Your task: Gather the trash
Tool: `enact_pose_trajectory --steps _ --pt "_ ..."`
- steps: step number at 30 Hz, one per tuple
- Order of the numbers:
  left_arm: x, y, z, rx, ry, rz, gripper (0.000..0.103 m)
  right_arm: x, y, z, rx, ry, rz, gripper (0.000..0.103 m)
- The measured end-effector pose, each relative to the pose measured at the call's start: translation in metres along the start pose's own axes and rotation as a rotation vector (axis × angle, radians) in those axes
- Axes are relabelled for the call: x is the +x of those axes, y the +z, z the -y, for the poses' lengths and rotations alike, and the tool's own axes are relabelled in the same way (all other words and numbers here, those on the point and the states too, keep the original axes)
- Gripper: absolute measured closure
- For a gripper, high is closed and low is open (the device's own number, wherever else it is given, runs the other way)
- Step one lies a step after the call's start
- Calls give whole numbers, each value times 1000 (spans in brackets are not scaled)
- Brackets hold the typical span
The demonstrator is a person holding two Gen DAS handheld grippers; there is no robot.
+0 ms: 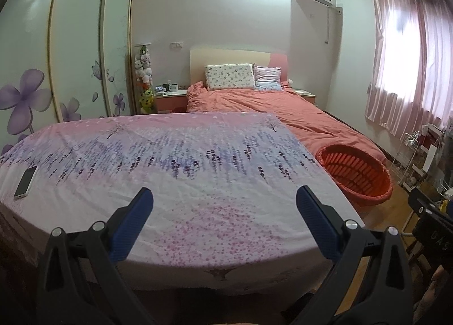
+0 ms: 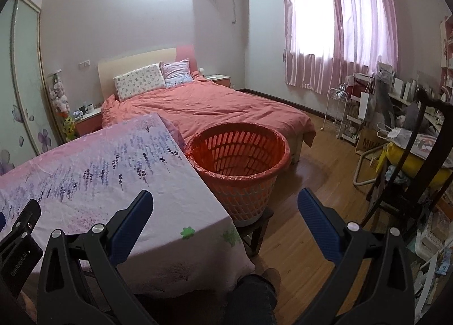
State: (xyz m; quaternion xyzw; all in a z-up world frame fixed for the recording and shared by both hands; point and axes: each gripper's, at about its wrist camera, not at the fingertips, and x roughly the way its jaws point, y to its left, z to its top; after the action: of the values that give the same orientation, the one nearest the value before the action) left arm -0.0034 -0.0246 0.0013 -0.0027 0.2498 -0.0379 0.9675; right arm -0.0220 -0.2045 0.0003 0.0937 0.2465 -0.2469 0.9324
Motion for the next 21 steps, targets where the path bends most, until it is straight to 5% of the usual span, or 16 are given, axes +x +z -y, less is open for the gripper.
enact_pose_trajectory --steps 21 --pt "-1 4 11 19 34 10 4 2 4 2 -2 0 -1 2"
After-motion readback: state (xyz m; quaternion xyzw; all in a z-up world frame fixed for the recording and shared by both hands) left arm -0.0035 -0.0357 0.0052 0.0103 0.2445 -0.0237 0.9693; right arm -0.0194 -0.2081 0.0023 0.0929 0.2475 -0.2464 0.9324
